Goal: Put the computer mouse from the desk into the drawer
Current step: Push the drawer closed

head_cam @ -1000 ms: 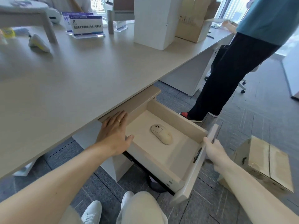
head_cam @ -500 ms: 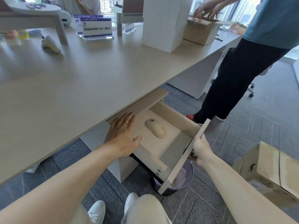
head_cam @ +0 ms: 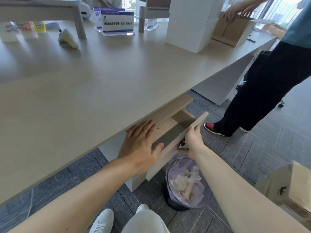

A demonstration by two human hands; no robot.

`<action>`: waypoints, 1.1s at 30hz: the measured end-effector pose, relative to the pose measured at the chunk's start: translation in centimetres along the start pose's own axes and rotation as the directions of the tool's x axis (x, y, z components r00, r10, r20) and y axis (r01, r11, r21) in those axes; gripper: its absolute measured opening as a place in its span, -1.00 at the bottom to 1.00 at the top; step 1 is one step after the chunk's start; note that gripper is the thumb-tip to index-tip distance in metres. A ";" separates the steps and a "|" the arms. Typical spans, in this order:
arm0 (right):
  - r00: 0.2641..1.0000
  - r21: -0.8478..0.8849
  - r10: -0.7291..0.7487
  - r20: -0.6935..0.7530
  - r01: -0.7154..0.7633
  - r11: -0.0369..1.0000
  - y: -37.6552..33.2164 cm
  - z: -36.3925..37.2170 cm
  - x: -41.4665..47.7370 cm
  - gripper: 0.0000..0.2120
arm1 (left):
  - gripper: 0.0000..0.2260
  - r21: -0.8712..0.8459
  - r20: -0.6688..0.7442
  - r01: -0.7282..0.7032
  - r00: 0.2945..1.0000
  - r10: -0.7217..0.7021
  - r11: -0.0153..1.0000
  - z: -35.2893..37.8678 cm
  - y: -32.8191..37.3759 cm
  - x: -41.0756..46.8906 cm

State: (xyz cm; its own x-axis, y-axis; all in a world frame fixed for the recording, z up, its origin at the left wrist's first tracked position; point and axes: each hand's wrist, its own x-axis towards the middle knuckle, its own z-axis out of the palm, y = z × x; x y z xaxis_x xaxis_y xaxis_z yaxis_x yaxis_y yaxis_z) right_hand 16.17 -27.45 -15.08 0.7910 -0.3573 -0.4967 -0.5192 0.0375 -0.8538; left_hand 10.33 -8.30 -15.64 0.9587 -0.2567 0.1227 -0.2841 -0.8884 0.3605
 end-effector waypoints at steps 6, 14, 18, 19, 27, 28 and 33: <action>0.998 0.020 0.047 0.044 -0.048 0.999 -0.9 3.1 0.5 -0.46 | -0.31 -0.006 0.000 0.000 1.000 0.000 1.000 0.4 0.0 0.0; 0.992 -0.009 0.075 0.099 -0.075 0.997 -1.1 6.0 1.5 -0.61 | -0.31 -0.008 -0.018 -0.004 1.000 0.004 1.000 0.5 0.0 0.0; 0.987 0.152 0.065 0.145 -0.087 0.984 -0.9 6.7 1.2 -0.56 | -0.31 0.001 -0.023 -0.008 1.000 0.008 1.000 0.4 0.0 0.0; 0.987 0.163 0.057 0.151 -0.081 0.983 -1.0 6.7 1.3 -0.54 | -0.31 0.002 -0.025 -0.010 1.000 0.010 1.000 0.4 0.0 0.0; 0.983 0.162 0.042 0.178 -0.071 0.984 -1.0 6.9 0.9 -0.54 | -0.31 0.010 -0.051 -0.015 0.999 0.015 1.000 0.6 0.1 -0.1; 0.984 0.160 0.041 0.173 -0.069 0.985 -1.2 6.9 0.8 -0.55 | -0.31 0.011 -0.051 -0.015 0.999 0.016 1.000 0.6 0.1 -0.1; 0.983 0.160 0.050 0.175 -0.078 0.984 -1.5 7.2 0.5 -0.56 | -0.30 0.019 -0.044 -0.011 0.999 0.012 1.000 0.6 0.1 -0.1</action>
State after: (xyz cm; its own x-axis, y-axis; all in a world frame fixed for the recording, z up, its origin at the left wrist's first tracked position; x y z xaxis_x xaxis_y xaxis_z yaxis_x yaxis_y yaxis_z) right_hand 19.68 -20.98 -15.22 0.8087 -0.1861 -0.5580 -0.5208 0.2142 -0.8264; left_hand 10.27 -8.58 -16.18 0.9535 -0.2509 0.1672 -0.2947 -0.8925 0.3414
